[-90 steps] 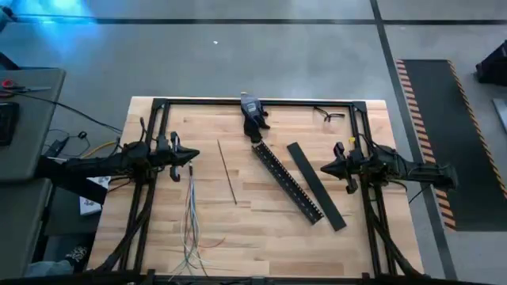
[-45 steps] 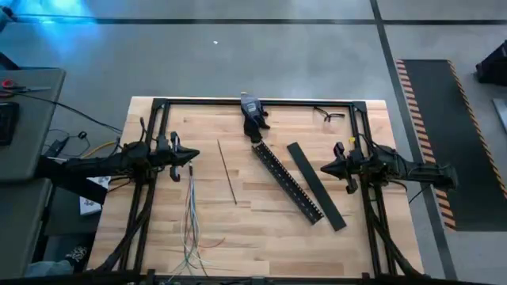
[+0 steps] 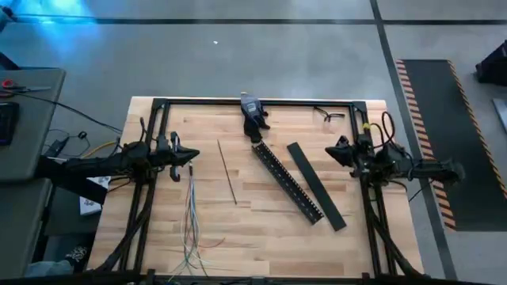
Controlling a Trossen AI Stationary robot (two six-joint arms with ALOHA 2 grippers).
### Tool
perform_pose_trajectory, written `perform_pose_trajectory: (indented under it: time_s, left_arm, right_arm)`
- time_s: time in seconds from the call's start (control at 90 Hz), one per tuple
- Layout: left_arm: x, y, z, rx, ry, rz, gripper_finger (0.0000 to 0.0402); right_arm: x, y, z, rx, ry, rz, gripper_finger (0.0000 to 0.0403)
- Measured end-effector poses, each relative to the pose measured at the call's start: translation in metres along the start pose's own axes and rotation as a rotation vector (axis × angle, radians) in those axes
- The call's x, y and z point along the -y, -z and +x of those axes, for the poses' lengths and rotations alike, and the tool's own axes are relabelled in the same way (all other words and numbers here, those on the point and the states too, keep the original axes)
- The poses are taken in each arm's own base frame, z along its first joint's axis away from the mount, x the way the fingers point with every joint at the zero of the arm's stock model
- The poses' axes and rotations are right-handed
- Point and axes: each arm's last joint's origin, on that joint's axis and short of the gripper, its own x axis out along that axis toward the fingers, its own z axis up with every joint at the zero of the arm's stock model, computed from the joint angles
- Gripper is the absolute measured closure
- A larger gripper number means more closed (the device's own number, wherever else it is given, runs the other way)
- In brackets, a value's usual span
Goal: Ziptie cables
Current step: Move the black cable duct to the top center of the table
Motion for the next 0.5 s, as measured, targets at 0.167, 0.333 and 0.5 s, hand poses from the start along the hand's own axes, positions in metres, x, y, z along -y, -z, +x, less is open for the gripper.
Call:
perform_pose_trajectory:
  time_s: [0.167, 0.333, 0.5]
  left_arm:
    - [0.000, 0.000, 0.000, -0.004, -0.001, 0.001, 0.0402]
    - [0.000, 0.001, 0.000, -0.006, -0.002, 0.012, 0.0402]
    - [0.000, 0.001, 0.000, -0.006, -0.006, 0.052, 0.0402]
  right_arm:
    - [-0.022, -0.009, 0.040, -0.217, 0.115, -0.126, 0.0335]
    - [-0.038, 0.000, 0.086, -0.495, 0.295, -0.239, 0.0259]
    - [-0.047, 0.020, 0.124, -0.704, 0.413, -0.250, 0.0172]
